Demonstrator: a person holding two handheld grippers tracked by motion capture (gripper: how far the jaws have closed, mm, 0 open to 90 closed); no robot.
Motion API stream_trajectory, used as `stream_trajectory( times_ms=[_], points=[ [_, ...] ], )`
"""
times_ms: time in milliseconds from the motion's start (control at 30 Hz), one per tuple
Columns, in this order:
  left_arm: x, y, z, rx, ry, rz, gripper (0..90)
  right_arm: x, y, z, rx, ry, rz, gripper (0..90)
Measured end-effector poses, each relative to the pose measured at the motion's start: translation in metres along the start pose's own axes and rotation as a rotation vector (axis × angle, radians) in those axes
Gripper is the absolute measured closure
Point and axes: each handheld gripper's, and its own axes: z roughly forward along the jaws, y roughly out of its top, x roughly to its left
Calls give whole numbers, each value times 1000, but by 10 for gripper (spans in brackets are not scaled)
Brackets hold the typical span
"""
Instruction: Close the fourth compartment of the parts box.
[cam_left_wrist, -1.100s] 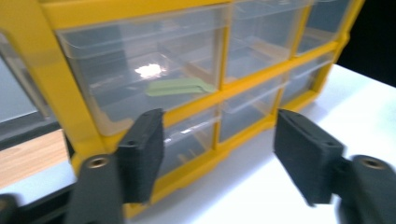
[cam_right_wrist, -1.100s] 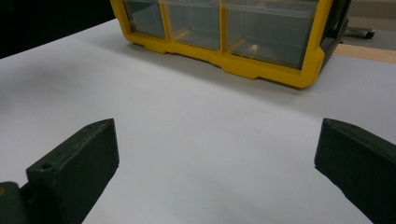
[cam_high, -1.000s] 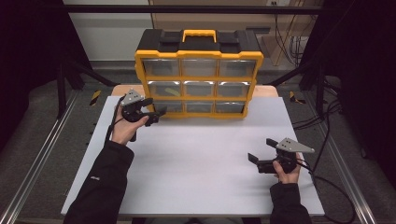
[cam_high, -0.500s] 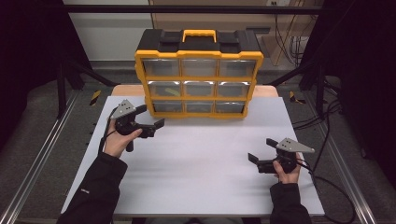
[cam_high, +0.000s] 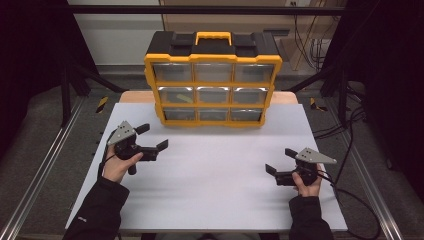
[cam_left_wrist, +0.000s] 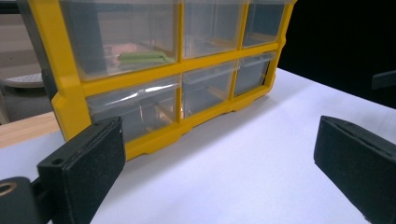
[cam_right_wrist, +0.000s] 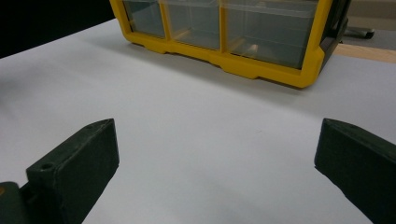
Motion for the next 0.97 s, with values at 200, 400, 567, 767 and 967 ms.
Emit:
stream_trajectory(
  times_ms=[200,400,567,767,967],
  points=[
    [1,-15,-7,-8,-5,0,17,0,0,0,1,1,2,3],
    [4,-31,-14,18,-2,-1,15,0,0,0,0,0,0,3],
    [6,-38,-23,-2,7,-15,15,0,0,0,3,-2,2,3],
    [8,-44,-31,-5,18,-11,14,0,0,0,2,-2,0,3],
    [13,-50,-38,-8,34,-17,14,1,0,0,4,-1,2,4]
  ],
)
